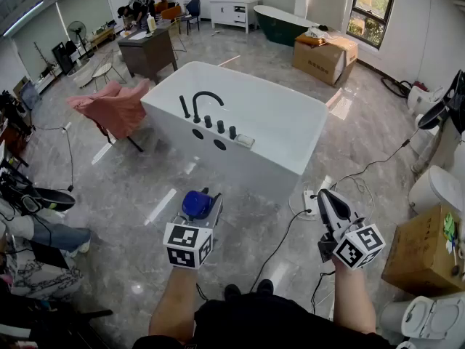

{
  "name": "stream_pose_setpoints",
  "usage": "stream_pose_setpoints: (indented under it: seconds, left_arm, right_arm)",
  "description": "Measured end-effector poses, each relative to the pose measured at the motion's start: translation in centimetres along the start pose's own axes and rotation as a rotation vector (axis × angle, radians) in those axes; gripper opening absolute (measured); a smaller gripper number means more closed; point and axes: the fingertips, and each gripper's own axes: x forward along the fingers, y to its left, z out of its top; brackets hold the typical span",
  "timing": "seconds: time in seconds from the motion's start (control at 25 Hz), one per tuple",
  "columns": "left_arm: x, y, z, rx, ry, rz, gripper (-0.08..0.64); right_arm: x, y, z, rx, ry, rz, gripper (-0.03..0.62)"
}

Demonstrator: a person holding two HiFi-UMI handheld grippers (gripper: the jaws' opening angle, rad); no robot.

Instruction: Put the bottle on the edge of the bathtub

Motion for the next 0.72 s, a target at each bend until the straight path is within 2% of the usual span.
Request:
stream_pose_setpoints:
  seconds: [0.4,0.56,0.72]
  left_arm:
    - [1.5,-3.4,-0.8,0.024,0.046,-0.035,0.146]
    - [1.8,-4.3,-0.5,0.031,0.056,-0.018,0.146]
    - [2.1,-5.4,-0.5,0.039,0.059,-0.002,0.146]
  right_arm:
    - [-0.5,-1.0,-0.9,0.017,0.003,0.048,0.009]
    - [-1.0,-1.6,-0.8,0.035,-0.001,0.058,0.009]
    - [-1.9,-1.8,-0.9,0.08,-0.001,0.114,0.009]
